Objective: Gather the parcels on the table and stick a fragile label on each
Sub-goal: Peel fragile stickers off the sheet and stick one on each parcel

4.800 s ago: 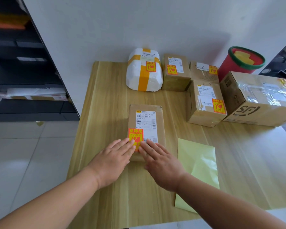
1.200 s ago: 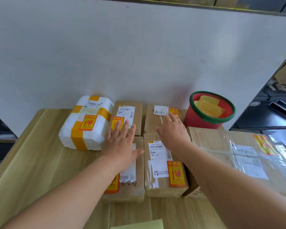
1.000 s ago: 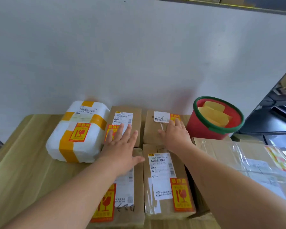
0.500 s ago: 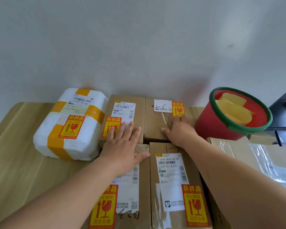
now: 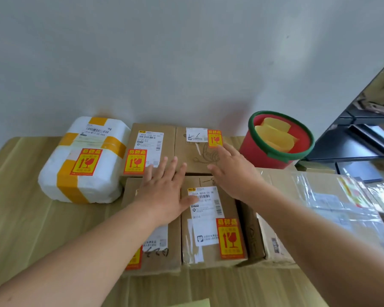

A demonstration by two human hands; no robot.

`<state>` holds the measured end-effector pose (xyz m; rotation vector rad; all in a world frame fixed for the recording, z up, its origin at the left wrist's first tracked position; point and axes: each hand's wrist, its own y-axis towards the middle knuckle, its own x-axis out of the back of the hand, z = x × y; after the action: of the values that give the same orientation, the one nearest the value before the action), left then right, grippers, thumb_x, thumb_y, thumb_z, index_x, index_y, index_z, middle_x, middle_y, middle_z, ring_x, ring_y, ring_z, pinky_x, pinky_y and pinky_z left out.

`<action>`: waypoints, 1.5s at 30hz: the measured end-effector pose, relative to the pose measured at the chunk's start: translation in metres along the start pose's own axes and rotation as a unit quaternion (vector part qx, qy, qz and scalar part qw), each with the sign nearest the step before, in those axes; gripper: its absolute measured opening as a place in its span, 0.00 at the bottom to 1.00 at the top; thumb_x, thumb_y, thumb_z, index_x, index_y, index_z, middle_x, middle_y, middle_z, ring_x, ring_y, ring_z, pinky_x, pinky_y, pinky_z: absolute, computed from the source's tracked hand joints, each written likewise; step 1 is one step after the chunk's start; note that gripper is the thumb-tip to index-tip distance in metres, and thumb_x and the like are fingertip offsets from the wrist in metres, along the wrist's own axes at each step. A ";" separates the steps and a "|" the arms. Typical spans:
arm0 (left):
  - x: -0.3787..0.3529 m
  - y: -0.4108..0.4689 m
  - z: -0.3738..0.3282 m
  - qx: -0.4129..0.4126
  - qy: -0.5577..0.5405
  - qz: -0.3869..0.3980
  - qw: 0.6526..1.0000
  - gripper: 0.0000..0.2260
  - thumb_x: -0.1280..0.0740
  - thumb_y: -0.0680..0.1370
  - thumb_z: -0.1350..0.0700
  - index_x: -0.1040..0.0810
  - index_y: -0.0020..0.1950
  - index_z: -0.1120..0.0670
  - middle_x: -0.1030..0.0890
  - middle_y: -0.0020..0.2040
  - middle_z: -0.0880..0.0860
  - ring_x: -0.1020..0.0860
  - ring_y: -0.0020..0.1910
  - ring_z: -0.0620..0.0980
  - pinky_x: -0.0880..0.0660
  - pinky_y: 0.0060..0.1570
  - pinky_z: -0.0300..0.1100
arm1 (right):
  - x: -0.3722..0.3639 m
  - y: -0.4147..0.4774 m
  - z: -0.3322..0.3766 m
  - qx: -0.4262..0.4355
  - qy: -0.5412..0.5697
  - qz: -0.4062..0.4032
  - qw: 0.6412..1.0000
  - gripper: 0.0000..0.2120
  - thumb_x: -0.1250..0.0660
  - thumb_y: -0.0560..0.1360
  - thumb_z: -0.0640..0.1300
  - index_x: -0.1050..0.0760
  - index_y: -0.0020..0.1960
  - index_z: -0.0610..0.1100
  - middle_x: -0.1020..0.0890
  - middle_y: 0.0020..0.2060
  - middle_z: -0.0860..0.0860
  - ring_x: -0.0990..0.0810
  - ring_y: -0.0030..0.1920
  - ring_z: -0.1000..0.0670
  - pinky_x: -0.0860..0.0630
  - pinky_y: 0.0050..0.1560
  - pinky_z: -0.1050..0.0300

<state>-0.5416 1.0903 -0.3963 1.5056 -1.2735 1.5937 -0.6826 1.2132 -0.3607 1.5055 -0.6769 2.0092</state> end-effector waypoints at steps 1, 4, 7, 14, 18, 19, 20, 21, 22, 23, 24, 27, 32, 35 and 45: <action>0.002 -0.006 -0.009 -0.010 -0.008 0.000 1.000 0.39 0.57 0.74 0.29 0.66 0.76 0.48 0.68 0.77 0.52 0.69 0.74 0.53 0.66 0.73 0.56 | 0.008 -0.014 -0.003 0.005 0.003 -0.012 1.000 0.29 0.42 0.79 0.56 0.43 0.76 0.46 0.41 0.76 0.49 0.40 0.75 0.46 0.37 0.70 0.48; 0.005 -0.026 -0.042 -0.042 -0.042 0.011 0.998 0.38 0.57 0.74 0.30 0.67 0.76 0.49 0.68 0.76 0.52 0.69 0.75 0.52 0.64 0.74 0.54 | 0.031 -0.058 -0.026 -0.029 0.015 -0.031 0.999 0.30 0.42 0.80 0.55 0.45 0.77 0.45 0.44 0.77 0.50 0.44 0.76 0.47 0.41 0.72 0.50; 0.005 -0.042 -0.084 -0.064 -0.085 0.033 0.994 0.39 0.55 0.75 0.30 0.67 0.77 0.50 0.66 0.77 0.52 0.66 0.76 0.51 0.63 0.74 0.53 | 0.045 -0.094 -0.064 -0.086 -0.004 -0.040 0.996 0.31 0.43 0.80 0.57 0.47 0.78 0.44 0.45 0.77 0.49 0.44 0.76 0.47 0.41 0.72 0.50; -0.003 -0.059 -0.168 -0.052 -0.175 0.082 0.980 0.51 0.42 0.69 0.26 0.69 0.76 0.49 0.61 0.78 0.55 0.58 0.77 0.53 0.59 0.74 0.50 | 0.049 -0.165 -0.166 -0.218 -0.027 -0.060 0.974 0.29 0.41 0.80 0.56 0.40 0.75 0.41 0.39 0.75 0.45 0.42 0.75 0.44 0.43 0.72 0.50; -0.016 -0.056 -0.188 -0.017 -0.154 0.079 0.985 0.58 0.38 0.64 0.24 0.70 0.75 0.52 0.59 0.79 0.55 0.56 0.77 0.53 0.56 0.75 0.51 | 0.038 -0.190 -0.216 -0.320 0.007 -0.075 0.944 0.28 0.41 0.78 0.57 0.37 0.70 0.40 0.32 0.69 0.44 0.35 0.69 0.43 0.36 0.68 0.47; -0.018 -0.056 -0.192 -0.008 -0.151 0.072 0.986 0.58 0.37 0.65 0.25 0.70 0.76 0.52 0.58 0.79 0.55 0.56 0.78 0.53 0.55 0.75 0.52 | 0.035 -0.194 -0.226 -0.338 0.013 -0.076 0.938 0.30 0.41 0.77 0.58 0.36 0.70 0.39 0.31 0.68 0.43 0.34 0.69 0.42 0.35 0.67 0.46; -0.020 -0.056 -0.196 0.001 -0.150 0.062 0.987 0.58 0.36 0.65 0.26 0.70 0.76 0.52 0.58 0.79 0.55 0.55 0.77 0.54 0.54 0.75 0.52 | 0.032 -0.198 -0.234 -0.353 0.019 -0.075 0.932 0.31 0.41 0.77 0.60 0.36 0.70 0.39 0.31 0.67 0.43 0.34 0.68 0.42 0.34 0.67 0.45; -0.020 -0.056 -0.199 0.012 -0.152 0.053 0.987 0.58 0.35 0.65 0.27 0.70 0.75 0.53 0.57 0.79 0.56 0.53 0.77 0.55 0.53 0.75 0.52 | 0.028 -0.200 -0.241 -0.366 0.029 -0.072 0.927 0.33 0.42 0.76 0.63 0.35 0.69 0.39 0.30 0.66 0.42 0.33 0.67 0.41 0.33 0.66 0.44; -0.022 -0.056 -0.203 0.025 -0.156 0.046 0.986 0.58 0.34 0.66 0.28 0.70 0.75 0.53 0.55 0.79 0.56 0.50 0.77 0.56 0.51 0.75 0.53 | 0.024 -0.202 -0.246 -0.376 0.047 -0.071 0.923 0.33 0.43 0.75 0.64 0.34 0.67 0.39 0.29 0.65 0.42 0.31 0.65 0.41 0.31 0.65 0.43; -0.023 -0.056 -0.205 0.037 -0.165 0.040 0.985 0.58 0.33 0.66 0.29 0.70 0.75 0.53 0.53 0.79 0.55 0.48 0.76 0.57 0.48 0.74 0.53 | 0.021 -0.203 -0.249 -0.383 0.067 -0.070 0.919 0.33 0.43 0.75 0.65 0.33 0.65 0.39 0.27 0.63 0.42 0.28 0.63 0.41 0.29 0.62 0.43; -0.024 -0.056 -0.206 0.047 -0.176 0.034 0.983 0.58 0.32 0.66 0.30 0.70 0.75 0.53 0.51 0.79 0.55 0.45 0.75 0.58 0.44 0.73 0.53 | 0.019 -0.203 -0.250 -0.386 0.086 -0.072 0.915 0.31 0.43 0.75 0.65 0.32 0.63 0.40 0.26 0.61 0.42 0.26 0.59 0.40 0.27 0.58 0.43; -0.030 -0.055 -0.208 0.058 -0.211 0.019 0.976 0.57 0.30 0.66 0.32 0.69 0.75 0.52 0.43 0.77 0.55 0.36 0.72 0.57 0.34 0.68 0.52 | 0.016 -0.203 -0.251 -0.374 0.116 -0.087 0.916 0.25 0.41 0.76 0.62 0.31 0.57 0.41 0.23 0.54 0.43 0.23 0.51 0.41 0.25 0.48 0.47; -0.024 -0.065 -0.218 0.032 -0.274 -0.003 0.961 0.56 0.28 0.68 0.38 0.69 0.76 0.51 0.51 0.79 0.51 0.38 0.73 0.54 0.31 0.66 0.46 | 0.026 -0.217 -0.252 -0.357 0.118 -0.113 0.920 0.24 0.39 0.75 0.62 0.30 0.55 0.41 0.23 0.49 0.45 0.24 0.48 0.44 0.27 0.43 0.50; -0.014 -0.079 -0.228 0.004 -0.323 -0.011 0.946 0.55 0.26 0.69 0.42 0.69 0.76 0.50 0.50 0.79 0.50 0.41 0.74 0.51 0.35 0.66 0.43 | 0.041 -0.238 -0.251 -0.358 0.122 -0.133 0.916 0.25 0.38 0.74 0.63 0.30 0.54 0.42 0.24 0.49 0.46 0.25 0.45 0.46 0.34 0.36 0.53; 0.048 -0.126 -0.235 -0.076 -0.382 -0.076 0.918 0.56 0.24 0.68 0.46 0.68 0.75 0.44 0.41 0.76 0.50 0.31 0.66 0.54 0.28 0.61 0.46 | 0.115 -0.315 -0.210 -0.349 0.106 -0.217 0.905 0.28 0.36 0.68 0.69 0.32 0.52 0.47 0.25 0.45 0.50 0.25 0.43 0.49 0.24 0.39 0.49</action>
<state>-0.5289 1.3419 -0.2955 2.1574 -1.5723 0.7784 -0.6422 1.5985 -0.2791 0.8885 -0.7748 1.3474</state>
